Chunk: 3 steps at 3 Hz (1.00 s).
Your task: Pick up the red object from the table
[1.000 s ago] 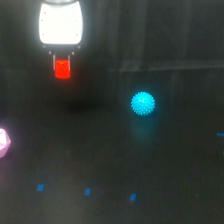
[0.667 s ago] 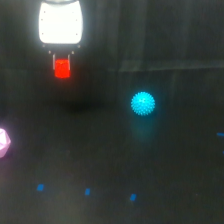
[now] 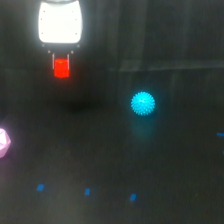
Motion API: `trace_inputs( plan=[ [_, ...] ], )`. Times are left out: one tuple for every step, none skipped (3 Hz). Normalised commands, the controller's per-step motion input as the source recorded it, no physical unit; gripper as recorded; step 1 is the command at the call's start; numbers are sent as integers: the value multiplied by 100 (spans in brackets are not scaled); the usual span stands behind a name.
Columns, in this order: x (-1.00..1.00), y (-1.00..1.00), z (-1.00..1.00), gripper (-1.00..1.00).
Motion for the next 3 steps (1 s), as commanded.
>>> trace_inputs(
  plan=[
    [-2,6,18,-97],
    [-6,6,19,-94],
    [-4,7,11,-89]
  ],
)
